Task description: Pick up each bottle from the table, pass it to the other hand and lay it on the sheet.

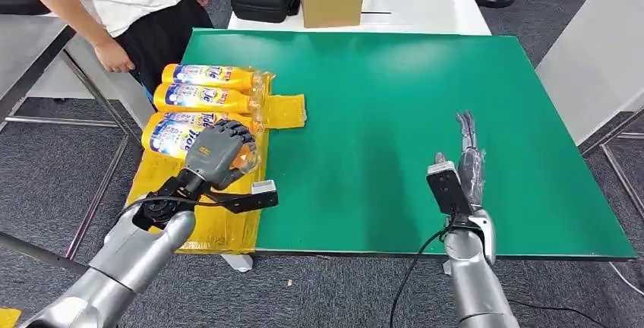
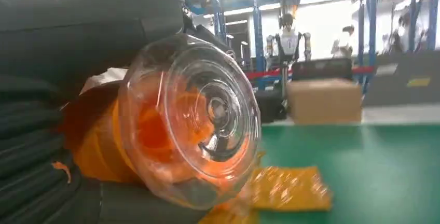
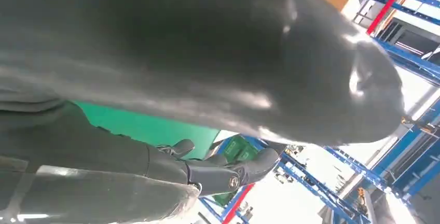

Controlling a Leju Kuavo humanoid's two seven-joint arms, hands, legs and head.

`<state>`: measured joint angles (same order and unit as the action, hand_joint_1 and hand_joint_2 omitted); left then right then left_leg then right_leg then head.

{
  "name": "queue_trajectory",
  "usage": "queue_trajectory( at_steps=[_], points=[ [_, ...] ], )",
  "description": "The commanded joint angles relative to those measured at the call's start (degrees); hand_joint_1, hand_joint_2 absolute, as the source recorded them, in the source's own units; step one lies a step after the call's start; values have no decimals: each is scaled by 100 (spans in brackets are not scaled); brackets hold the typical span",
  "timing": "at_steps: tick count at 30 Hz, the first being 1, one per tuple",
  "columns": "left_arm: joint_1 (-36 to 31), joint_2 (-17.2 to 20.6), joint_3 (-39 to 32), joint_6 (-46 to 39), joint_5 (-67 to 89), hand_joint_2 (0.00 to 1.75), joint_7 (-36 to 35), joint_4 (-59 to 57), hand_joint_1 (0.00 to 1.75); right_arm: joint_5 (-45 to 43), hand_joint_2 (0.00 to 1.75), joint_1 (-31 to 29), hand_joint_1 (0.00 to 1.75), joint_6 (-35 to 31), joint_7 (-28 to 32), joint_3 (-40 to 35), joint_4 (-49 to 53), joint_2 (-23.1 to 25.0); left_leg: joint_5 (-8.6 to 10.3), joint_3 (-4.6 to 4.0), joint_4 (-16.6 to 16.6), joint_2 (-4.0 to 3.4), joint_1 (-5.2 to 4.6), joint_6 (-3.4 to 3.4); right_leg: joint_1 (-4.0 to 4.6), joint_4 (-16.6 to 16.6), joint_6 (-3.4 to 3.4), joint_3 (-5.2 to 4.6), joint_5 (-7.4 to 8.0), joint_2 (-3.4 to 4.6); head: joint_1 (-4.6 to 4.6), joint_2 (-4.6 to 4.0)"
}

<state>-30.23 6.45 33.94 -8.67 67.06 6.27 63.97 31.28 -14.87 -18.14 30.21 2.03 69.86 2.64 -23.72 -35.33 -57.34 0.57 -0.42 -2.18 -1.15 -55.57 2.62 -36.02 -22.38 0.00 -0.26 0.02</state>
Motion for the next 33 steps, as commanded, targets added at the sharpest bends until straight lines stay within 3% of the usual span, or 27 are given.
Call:
queue_trajectory(
  at_steps=[1, 6, 13, 16, 19, 33],
  points=[
    [-85, 217, 261, 59, 306, 175, -297, -504, 175, 119, 0, -174, 0, 91, -95, 245, -53, 39, -18, 35, -4, -9, 10, 15, 11, 0, -14, 36, -15, 4, -2, 0],
    [321, 395, 27, 5, 504, 175, -513, -177, 175, 164, 0, -165, 0, 108, -115, 280, -78, 57, -11, 24, 5, -18, 2, 9, 2, 2, -9, 20, -6, 15, 0, 0],
    [305, 380, 26, 14, 516, 175, -515, -164, 175, 166, 0, -162, 0, 108, -114, 280, -78, 59, -14, 23, -4, -6, 9, 11, 10, -2, -11, 23, -12, 3, -2, 0],
    [618, 367, -199, 72, 541, 175, -551, -13, 175, 183, 0, -123, 0, 91, -101, 276, -94, 41, -10, 19, 0, -11, 6, 9, 6, 0, -10, 17, -8, 7, -2, 0],
    [910, 250, -470, 141, 461, 175, -535, 34, 175, 166, 0, -84, 0, 82, -69, 234, -64, 6, -17, 34, 5, -18, 7, 12, 8, 6, -12, 32, -11, 14, 0, 0],
    [1082, -648, -1005, -59, 471, 175, -732, -1050, 175, 225, 0, 352, 0, -1, -86, 426, 286, 126, -9, 26, 7, 4, 3, 8, 4, 8, -8, 27, -11, -7, 0, 0]
  ],
)
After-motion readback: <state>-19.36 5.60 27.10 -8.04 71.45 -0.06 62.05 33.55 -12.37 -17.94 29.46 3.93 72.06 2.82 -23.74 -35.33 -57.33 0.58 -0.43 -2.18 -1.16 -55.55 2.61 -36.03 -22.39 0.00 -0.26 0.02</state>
